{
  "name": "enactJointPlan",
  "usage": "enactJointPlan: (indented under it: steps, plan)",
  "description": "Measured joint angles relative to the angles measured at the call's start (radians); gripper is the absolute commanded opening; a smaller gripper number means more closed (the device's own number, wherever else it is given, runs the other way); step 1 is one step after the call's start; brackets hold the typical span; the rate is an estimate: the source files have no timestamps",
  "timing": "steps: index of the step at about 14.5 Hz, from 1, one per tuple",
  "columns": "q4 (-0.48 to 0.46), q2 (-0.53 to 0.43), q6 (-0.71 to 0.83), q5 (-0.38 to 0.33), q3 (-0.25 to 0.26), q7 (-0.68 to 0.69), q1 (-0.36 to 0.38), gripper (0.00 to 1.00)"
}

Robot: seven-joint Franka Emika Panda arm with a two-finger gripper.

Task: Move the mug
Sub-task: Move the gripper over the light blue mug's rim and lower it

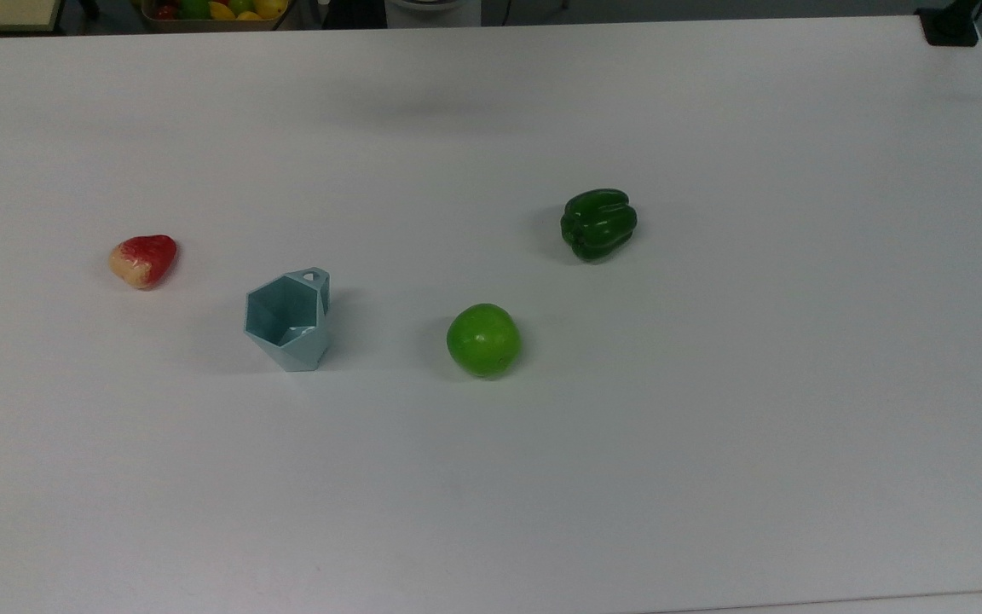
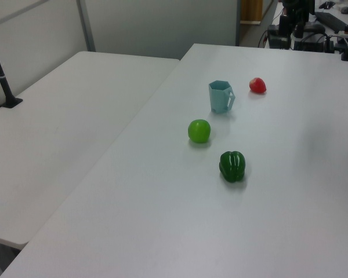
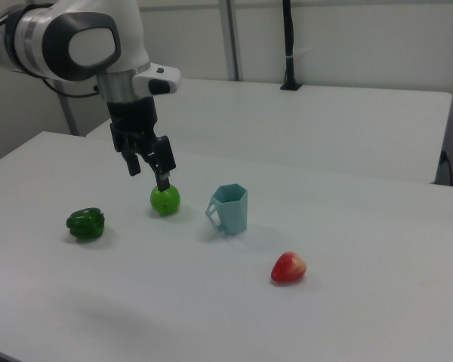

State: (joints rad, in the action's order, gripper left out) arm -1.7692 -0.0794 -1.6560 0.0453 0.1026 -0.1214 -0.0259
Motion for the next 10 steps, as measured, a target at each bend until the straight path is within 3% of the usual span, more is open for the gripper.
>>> enactJointPlan:
  steps: [10]
  plan:
    - [0.038,0.023,-0.008,-0.024,0.001,-0.007,-0.009,1.00]
